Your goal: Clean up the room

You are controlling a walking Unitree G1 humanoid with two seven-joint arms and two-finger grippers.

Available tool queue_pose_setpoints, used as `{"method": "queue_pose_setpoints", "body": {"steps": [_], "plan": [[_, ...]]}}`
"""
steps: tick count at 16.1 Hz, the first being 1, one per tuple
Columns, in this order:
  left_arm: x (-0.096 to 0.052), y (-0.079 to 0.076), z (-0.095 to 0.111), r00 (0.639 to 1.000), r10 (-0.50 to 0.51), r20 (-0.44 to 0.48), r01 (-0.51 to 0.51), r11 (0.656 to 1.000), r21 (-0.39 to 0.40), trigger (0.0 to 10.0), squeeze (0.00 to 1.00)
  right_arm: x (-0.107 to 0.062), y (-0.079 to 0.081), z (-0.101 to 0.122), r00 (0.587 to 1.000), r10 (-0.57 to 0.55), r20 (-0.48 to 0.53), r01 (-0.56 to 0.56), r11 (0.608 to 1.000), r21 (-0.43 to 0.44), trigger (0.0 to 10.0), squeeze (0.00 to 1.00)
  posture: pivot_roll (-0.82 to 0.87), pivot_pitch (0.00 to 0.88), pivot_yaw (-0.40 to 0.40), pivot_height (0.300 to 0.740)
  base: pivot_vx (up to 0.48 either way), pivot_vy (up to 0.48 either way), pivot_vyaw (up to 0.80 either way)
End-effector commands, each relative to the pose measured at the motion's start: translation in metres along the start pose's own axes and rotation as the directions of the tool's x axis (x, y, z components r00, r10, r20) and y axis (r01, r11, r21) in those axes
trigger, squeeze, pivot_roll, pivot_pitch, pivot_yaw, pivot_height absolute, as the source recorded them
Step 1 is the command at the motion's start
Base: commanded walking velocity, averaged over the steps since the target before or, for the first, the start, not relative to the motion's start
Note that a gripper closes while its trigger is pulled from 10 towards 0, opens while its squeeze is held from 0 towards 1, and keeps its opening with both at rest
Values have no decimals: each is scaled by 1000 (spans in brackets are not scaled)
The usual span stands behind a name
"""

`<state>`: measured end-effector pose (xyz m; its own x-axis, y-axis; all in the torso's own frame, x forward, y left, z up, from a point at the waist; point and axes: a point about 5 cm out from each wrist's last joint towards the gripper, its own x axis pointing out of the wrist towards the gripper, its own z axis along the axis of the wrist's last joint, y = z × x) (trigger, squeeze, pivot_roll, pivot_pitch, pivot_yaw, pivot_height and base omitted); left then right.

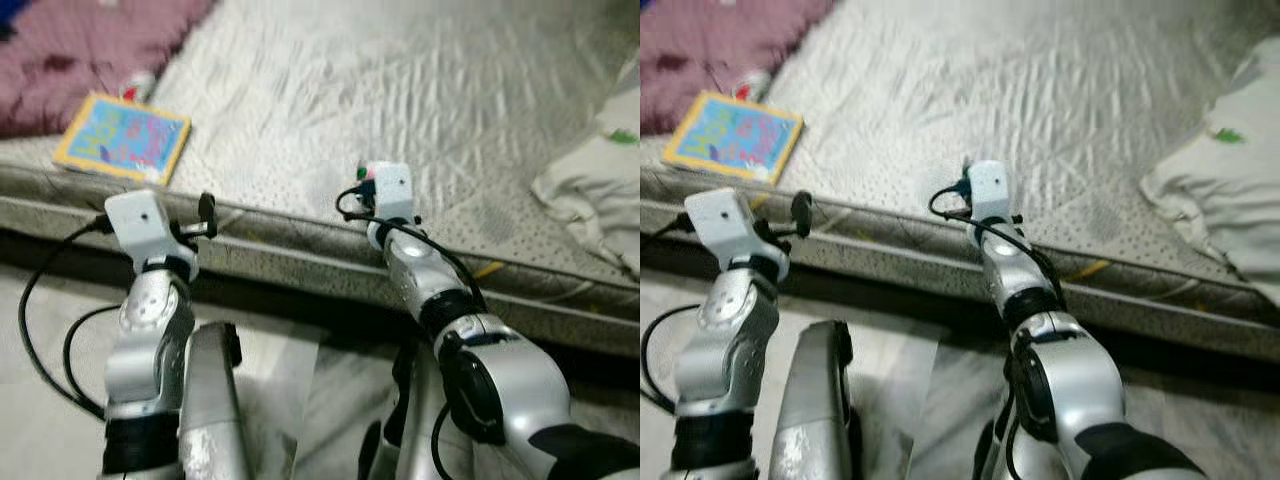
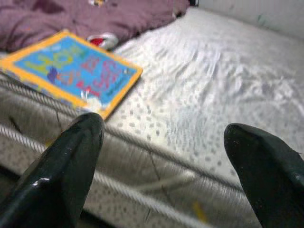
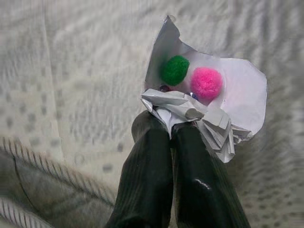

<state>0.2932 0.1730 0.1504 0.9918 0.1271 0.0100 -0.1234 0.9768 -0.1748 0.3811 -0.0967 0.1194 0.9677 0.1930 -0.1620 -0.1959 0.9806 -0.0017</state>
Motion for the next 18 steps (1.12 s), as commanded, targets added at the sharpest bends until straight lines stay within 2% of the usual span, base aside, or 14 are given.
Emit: {"method": "queue_pose_setpoints", "body": {"steps": [1,4,6,8,9,10,11,15,18], "plan": [[2,2,-5,1000,1,-6,-1,1000,13,10000,0,-3,-8,1,999,-24,38,23,999,27,0,0,90,0,-43,499,0,0,0],[13,2,-5,999,-27,19,27,999,20,10000,0,-13,-15,0,994,-23,107,19,999,46,0,0,52,0,-28,499,0,0,0],[17,5,-4,999,-18,41,18,1000,21,10000,0,-29,-30,0,980,-76,181,65,995,69,0,0,54,0,-21,499,0,0,0],[21,5,-6,998,-19,55,18,1000,17,10000,0,-41,-35,2,962,-125,241,100,988,114,0,0,40,0,-14,499,0,0,0],[22,5,-6,998,-18,56,17,1000,15,10000,0,-43,-33,4,960,-114,255,90,991,104,3647,0,40,0,-14,499,0,0,0],[23,5,-8,998,-23,54,23,1000,4,10000,0,-46,-34,10,949,-129,289,98,988,119,10000,0,27,0,-14,499,0,0,0],[25,2,-9,998,-33,54,33,999,3,10000,0,-49,-34,14,946,-125,301,100,990,97,10000,0,15,0,-14,499,0,0,0],[25,-2,-8,997,-45,68,46,999,-5,10000,0,-52,-37,22,931,-150,332,121,987,106,10000,0,42,0,-35,522,0,0,0],[19,7,-5,996,-3,89,3,1000,-5,10000,0,-46,-26,21,943,-118,313,90,991,101,10000,0,87,0,-63,556,0,0,0]]}}
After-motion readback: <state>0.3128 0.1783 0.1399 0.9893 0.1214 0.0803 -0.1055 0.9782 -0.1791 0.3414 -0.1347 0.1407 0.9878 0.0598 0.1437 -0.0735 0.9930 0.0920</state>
